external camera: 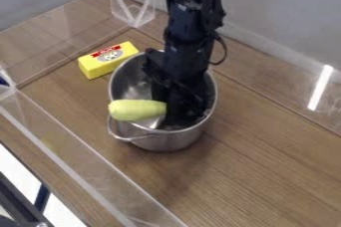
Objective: Remove the green spoon from inside the silver pot and place it on the table
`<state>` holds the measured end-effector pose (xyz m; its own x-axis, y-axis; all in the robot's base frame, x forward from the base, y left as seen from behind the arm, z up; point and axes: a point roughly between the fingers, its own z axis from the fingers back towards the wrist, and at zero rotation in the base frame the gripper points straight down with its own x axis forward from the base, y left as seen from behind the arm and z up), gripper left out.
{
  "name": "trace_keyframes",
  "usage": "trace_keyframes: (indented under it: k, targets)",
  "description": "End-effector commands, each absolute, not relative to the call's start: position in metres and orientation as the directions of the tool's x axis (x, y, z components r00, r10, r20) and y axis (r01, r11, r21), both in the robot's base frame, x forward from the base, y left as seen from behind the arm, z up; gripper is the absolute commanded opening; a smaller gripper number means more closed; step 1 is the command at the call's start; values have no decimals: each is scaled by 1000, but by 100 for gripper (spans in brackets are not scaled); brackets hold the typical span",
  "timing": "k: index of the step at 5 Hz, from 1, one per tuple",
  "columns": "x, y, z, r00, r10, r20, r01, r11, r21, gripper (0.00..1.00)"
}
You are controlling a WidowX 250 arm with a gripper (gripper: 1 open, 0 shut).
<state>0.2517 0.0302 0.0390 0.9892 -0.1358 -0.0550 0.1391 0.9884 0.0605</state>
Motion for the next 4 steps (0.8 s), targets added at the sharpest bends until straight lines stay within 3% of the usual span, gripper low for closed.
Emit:
trace_keyframes:
  k: [1, 4]
  targets:
    - [246, 42, 34, 989, -131, -63, 136, 987, 81, 0]
    - [241, 44, 28, 990, -132, -42, 136, 987, 87, 0]
